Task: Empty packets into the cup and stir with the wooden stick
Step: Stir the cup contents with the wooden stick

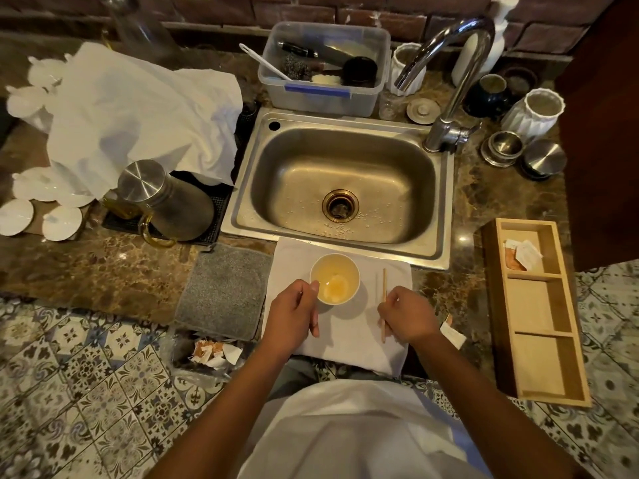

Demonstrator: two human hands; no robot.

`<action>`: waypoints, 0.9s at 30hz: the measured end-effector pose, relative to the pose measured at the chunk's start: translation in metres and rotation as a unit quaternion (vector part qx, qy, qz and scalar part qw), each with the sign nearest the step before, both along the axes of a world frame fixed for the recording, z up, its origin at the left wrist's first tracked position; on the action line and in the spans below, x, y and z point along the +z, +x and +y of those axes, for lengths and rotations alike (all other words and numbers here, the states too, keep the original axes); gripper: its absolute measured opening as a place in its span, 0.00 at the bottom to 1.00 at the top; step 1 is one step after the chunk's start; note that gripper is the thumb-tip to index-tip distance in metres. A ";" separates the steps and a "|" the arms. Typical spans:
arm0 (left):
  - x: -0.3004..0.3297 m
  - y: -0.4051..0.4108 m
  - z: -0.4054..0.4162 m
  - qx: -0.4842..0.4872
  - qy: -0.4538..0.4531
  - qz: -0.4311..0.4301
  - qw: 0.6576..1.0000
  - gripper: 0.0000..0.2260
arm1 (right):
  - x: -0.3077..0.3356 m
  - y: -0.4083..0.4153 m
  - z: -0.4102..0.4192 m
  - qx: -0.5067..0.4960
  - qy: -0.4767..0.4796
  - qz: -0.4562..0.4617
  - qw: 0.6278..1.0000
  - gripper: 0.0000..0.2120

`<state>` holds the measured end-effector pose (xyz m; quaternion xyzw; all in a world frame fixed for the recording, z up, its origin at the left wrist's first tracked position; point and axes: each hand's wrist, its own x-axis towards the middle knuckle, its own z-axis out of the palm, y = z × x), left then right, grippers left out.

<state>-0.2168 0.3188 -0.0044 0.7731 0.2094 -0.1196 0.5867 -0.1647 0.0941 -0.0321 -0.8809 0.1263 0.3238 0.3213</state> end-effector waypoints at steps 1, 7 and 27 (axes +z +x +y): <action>0.000 0.000 0.000 0.002 -0.004 -0.002 1.000 0.18 | 0.003 0.000 -0.003 -0.043 0.042 0.002 0.998 0.04; -0.001 0.002 -0.001 0.002 -0.001 -0.001 1.000 0.19 | 0.041 0.005 -0.017 -0.080 0.134 -0.089 0.984 0.07; -0.004 0.002 0.005 -0.008 -0.009 -0.007 1.000 0.18 | 0.128 0.013 0.005 -0.029 0.535 0.016 0.844 0.27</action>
